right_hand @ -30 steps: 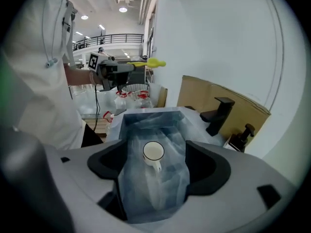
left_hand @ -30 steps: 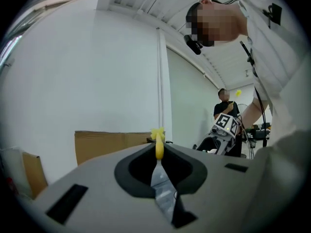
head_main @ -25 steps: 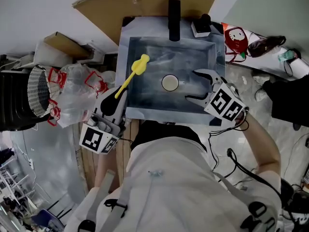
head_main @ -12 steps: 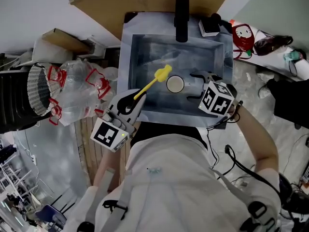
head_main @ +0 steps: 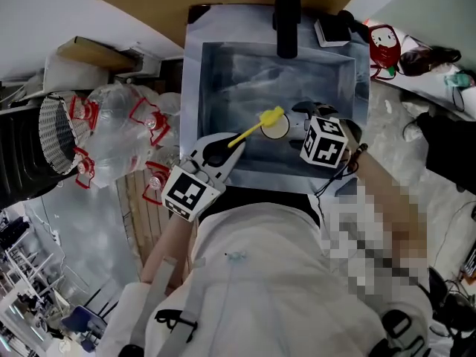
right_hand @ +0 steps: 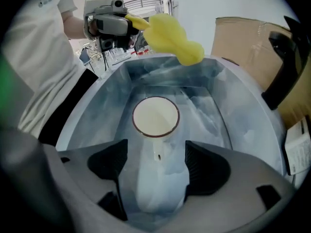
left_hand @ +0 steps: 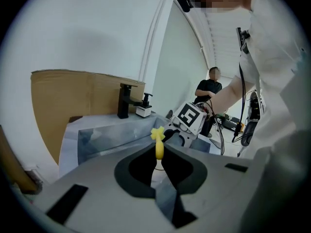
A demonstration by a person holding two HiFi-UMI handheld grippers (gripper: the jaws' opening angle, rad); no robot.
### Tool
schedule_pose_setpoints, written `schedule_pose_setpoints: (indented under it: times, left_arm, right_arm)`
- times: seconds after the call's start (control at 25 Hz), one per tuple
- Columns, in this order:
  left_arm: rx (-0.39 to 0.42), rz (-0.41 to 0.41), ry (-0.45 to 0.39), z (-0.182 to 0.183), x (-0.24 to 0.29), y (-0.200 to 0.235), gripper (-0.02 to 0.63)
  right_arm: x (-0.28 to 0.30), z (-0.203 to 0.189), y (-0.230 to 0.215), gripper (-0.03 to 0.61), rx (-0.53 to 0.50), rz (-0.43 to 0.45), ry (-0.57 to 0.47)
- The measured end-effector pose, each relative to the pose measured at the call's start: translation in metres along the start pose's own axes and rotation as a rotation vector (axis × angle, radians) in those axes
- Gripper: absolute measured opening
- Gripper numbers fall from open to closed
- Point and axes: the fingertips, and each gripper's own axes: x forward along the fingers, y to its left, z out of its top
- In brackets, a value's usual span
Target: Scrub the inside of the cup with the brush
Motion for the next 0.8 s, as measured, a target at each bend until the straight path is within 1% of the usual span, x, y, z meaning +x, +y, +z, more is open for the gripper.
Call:
schedule_pose_setpoints:
  times: [0.12, 0.28, 0.44, 0.52, 0.56, 0.6, 0.64, 0.72, 0.76, 0.8]
  left_arm:
    - [-0.026, -0.013, 0.041, -0.013, 0.006, -0.002, 0.035]
    - [-0.039, -0.021, 0.085, -0.023, 0.007, -0.003, 0.035]
    - [-0.051, -0.054, 0.139, -0.034, 0.009, -0.005, 0.035]
    - [-0.045, -0.064, 0.168, -0.039, 0.011, -0.004, 0.035]
    - [-0.042, -0.070, 0.178, -0.040, 0.012, -0.004, 0.035]
    - [-0.038, -0.078, 0.184, -0.041, 0.013, -0.005, 0.034]
    - [-0.034, -0.088, 0.188, -0.041, 0.014, -0.005, 0.035]
    - [-0.024, -0.104, 0.197, -0.042, 0.017, -0.005, 0.034]
    - [-0.019, -0.109, 0.203, -0.043, 0.018, -0.004, 0.034]
    - [-0.013, -0.113, 0.212, -0.043, 0.020, -0.003, 0.035]
  right_arm:
    - [0.013, -0.005, 0.000, 0.356, -0.019, 0.007, 0.032]
    - [0.026, -0.006, -0.001, 0.356, -0.059, 0.013, 0.071]
    - [0.035, -0.007, -0.001, 0.354, -0.057, 0.033, 0.093]
    - [0.039, -0.006, -0.002, 0.342, -0.055, 0.034, 0.095]
    - [0.040, -0.005, -0.003, 0.309, -0.060, 0.029, 0.097]
    - [0.041, -0.005, -0.004, 0.244, -0.069, 0.021, 0.100]
    - [0.041, -0.006, -0.005, 0.203, -0.078, 0.014, 0.104]
    - [0.043, -0.008, -0.006, 0.170, -0.087, 0.008, 0.120]
    - [0.044, -0.010, -0.007, 0.109, -0.091, 0.004, 0.129]
    - [0.044, -0.011, -0.007, 0.075, -0.098, -0.002, 0.136]
